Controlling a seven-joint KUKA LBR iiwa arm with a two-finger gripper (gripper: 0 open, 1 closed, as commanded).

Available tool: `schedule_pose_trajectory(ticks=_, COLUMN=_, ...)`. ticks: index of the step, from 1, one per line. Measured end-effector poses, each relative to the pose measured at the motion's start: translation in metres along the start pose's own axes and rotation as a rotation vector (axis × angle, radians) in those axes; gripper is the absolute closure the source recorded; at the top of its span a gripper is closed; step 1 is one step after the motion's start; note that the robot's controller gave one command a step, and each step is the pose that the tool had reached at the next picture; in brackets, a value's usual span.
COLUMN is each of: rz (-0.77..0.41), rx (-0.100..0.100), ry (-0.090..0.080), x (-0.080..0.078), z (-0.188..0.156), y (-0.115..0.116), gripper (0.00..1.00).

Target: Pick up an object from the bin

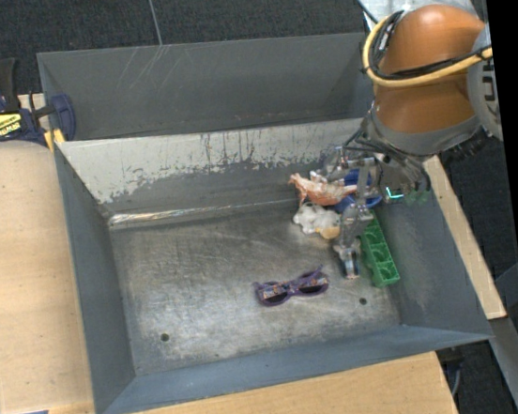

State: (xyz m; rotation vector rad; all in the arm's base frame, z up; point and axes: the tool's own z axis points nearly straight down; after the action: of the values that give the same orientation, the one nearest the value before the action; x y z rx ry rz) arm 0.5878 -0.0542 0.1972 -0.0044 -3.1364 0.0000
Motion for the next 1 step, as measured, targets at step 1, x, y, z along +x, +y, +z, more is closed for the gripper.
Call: schedule_pose_trajectory(ticks=1, rz=-0.001, rx=0.001, ry=-0.008, x=-0.0017, z=-0.0043, y=0.0001, gripper=0.0)
